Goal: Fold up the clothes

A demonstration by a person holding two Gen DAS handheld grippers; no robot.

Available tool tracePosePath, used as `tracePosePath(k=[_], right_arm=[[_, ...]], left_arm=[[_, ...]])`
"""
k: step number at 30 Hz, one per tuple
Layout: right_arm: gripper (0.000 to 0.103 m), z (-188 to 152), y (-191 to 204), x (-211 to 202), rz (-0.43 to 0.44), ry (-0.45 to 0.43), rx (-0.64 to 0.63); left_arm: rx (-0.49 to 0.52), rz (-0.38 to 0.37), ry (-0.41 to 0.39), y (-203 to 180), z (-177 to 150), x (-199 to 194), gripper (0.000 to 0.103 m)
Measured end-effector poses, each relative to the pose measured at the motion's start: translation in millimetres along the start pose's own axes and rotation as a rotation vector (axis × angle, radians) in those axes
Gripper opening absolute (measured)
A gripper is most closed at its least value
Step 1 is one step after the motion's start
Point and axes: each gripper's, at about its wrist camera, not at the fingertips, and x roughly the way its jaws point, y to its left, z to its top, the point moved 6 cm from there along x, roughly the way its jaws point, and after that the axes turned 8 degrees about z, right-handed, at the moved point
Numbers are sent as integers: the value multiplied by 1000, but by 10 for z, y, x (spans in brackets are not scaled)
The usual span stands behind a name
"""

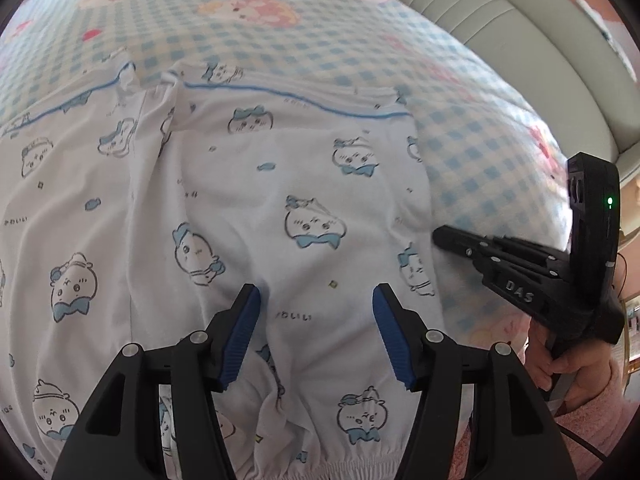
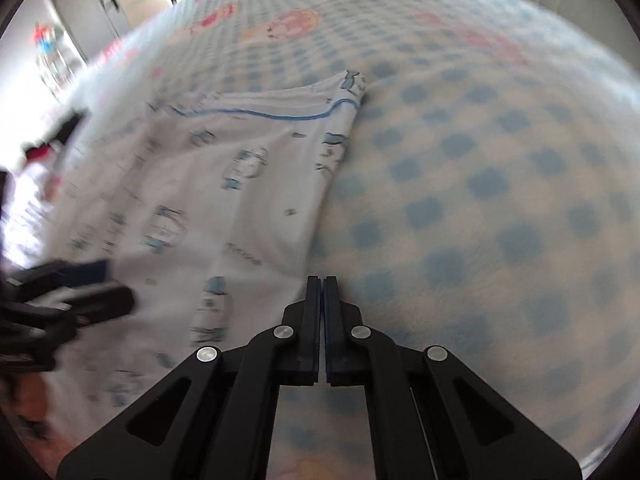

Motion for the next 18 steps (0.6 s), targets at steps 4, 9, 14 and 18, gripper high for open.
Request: tracePosePath(k=[4, 9, 14, 18], right_arm=[[8, -56, 14, -75, 164, 8, 107], [24, -147, 162, -59, 169, 30, 55], [25, -266, 331, 157, 66, 108, -31], [22, -409, 285, 296, -81, 155, -128]], left_arm=[[2, -2, -13, 6, -14, -37, 48], [19, -40, -12, -4, -125, -103, 47], [68, 10, 26, -102, -249, 38, 47], [109, 106, 59, -81, -345, 171, 47]])
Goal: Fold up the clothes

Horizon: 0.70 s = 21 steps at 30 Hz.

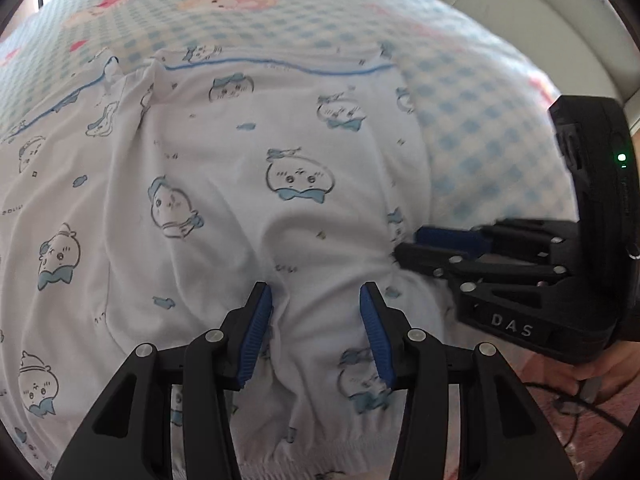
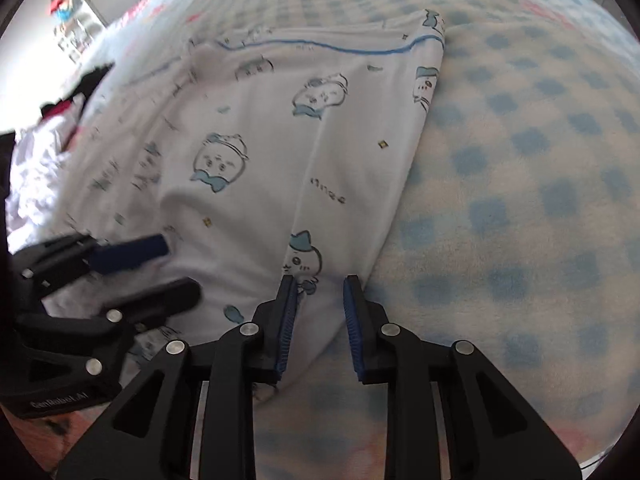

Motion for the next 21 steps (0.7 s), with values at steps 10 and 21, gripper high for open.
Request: tracePosePath(k=[10, 21], right_arm=[[14, -95, -118, -434, -13, -96, 39], [15, -440, 84, -269, 119, 9, 78]], left_arm=[[-55, -48, -32, 66, 3, -182, 47], [-68, -19, 6, 183, -228, -102, 47]])
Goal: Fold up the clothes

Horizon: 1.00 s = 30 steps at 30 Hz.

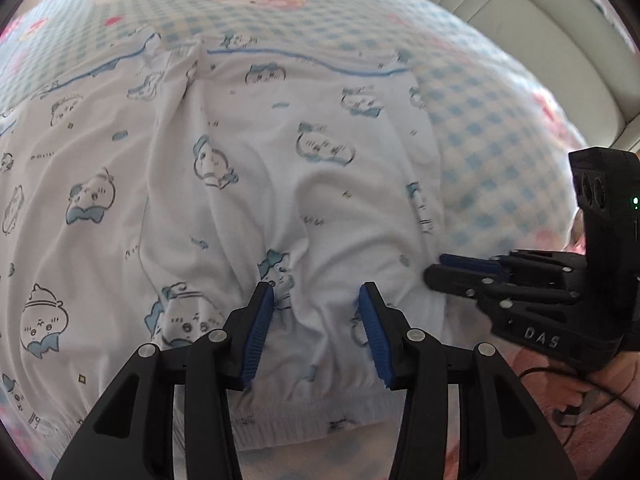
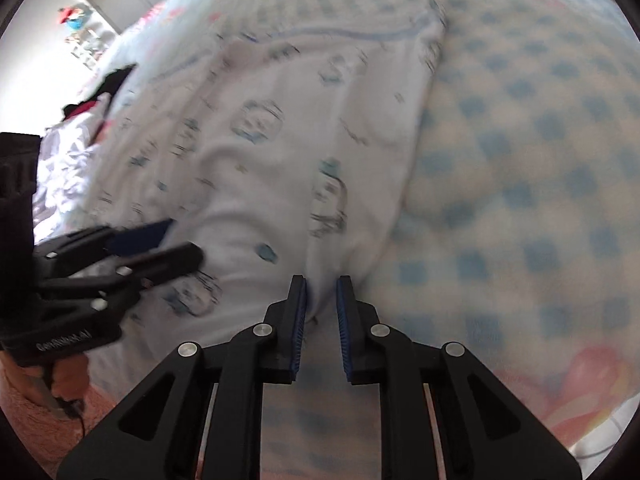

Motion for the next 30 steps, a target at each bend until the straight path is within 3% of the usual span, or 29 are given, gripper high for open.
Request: tracePosePath(k=[5, 9, 13, 15, 18, 22, 25, 28, 30], right_arm=[[11, -150, -209, -220, -19, -33, 90], [16, -180, -34, -402, 126, -77, 99], [17, -167, 244, -372, 161, -81, 13], [17, -123, 271, -276, 147, -47, -8], [17, -298, 215, -110, 61, 38, -9], [17, -416, 101, -194, 50, 50, 42], [17, -349, 162, -432, 44, -11, 7], [19, -199, 286, -649, 68, -93, -42], [23, -140, 368, -598, 100, -97, -55]], left_arm=[[-20, -22, -22, -20, 23, -98, 47], [-10, -53, -47, -88, -1, -250, 47], [-12, -47, -46, -91, -92, -305, 47], [-15, -25, -42, -39, -149, -319, 47], [-52, -40, -50, 66, -176, -378, 47], [-119, -57, -104, 257, -158, -514, 47], [-198, -65, -127, 494, -136, -572, 47], [-228, -26, -81, 648, -172, -448, 48], [-239, -46, -57, 669, -230, -381, 48]])
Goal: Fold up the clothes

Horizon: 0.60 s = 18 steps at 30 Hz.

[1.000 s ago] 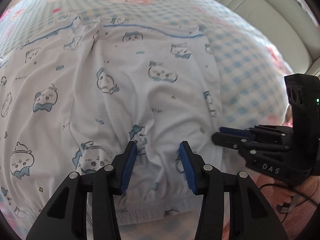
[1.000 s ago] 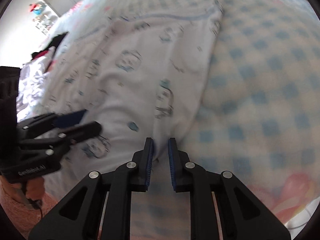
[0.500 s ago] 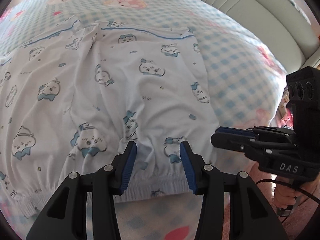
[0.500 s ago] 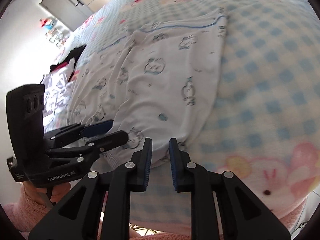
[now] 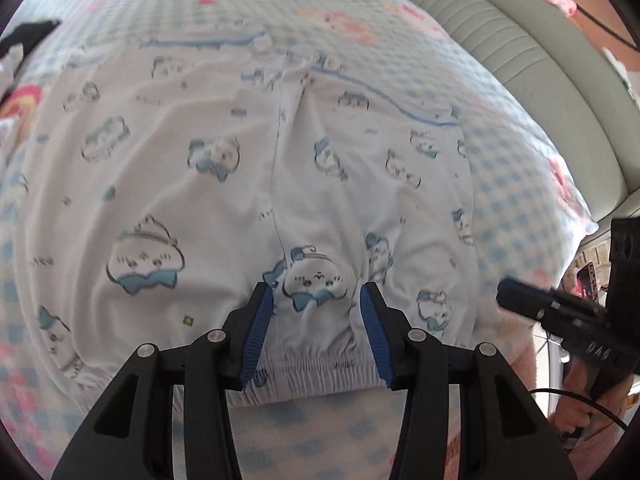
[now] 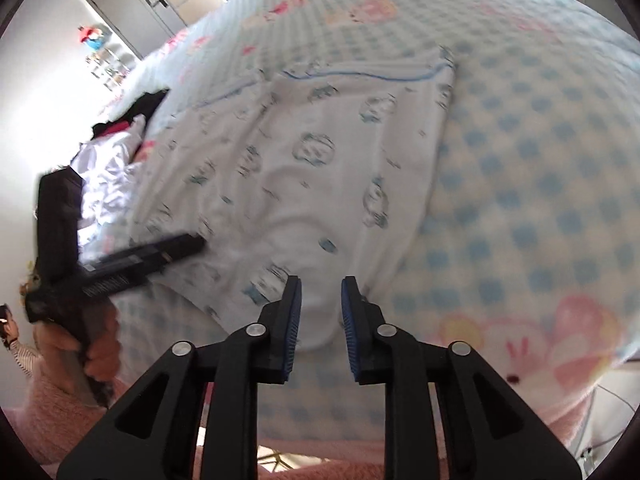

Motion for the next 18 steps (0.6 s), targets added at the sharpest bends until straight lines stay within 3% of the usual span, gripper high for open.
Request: tracePosePath(k=[6, 12, 14, 16, 18], right_arm=[[23, -139, -25, 579, -75, 168, -8], [23, -93, 82, 283, 13, 69, 15], [24, -94, 144, 282, 30, 66, 6], [24, -135, 152, 454, 2, 101, 11], [24, -156, 120, 601, -51, 136, 25]], left_arm=[[-72, 13, -32, 337, -23, -172, 47], [-210, -51, -78, 820, -40, -478, 48], [-241, -28, -65, 964, -95, -455, 48], [-261, 30, -38, 1126, -168, -428, 48], [-293, 29, -47, 1237, -220, -492, 48]])
